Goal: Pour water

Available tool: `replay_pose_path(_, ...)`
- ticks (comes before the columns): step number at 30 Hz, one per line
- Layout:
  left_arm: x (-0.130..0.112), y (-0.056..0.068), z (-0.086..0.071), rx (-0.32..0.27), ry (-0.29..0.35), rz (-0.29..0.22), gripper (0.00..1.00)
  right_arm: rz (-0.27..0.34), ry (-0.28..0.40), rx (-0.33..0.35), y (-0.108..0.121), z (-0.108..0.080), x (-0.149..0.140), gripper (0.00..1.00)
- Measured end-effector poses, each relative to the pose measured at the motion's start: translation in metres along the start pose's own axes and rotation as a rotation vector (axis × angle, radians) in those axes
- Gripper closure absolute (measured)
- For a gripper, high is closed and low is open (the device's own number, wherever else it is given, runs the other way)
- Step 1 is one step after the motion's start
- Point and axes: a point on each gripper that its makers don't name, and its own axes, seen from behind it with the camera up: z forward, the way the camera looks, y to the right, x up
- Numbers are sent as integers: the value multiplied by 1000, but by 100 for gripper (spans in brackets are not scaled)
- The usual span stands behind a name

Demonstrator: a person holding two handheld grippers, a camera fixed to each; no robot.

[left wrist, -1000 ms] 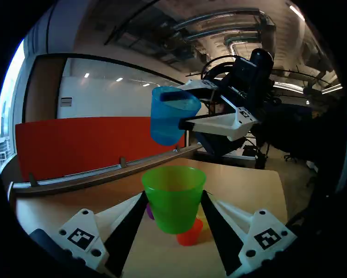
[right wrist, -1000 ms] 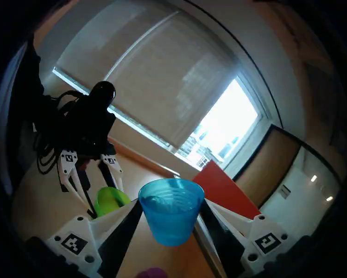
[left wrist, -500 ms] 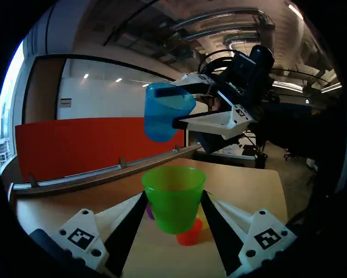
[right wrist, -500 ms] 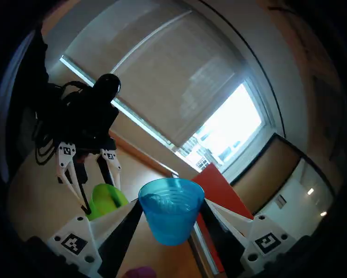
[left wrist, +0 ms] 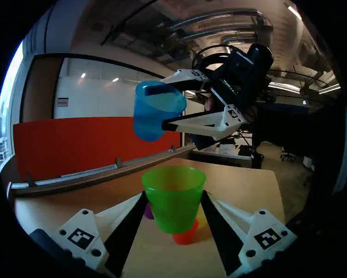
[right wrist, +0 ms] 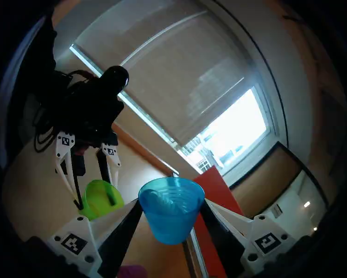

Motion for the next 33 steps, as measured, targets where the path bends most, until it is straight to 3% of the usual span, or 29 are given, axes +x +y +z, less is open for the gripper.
replay_pose_path(33, 0, 2, -4, -9, 2, 4, 17, -148, -21, -8, -1, 5, 6, 10)
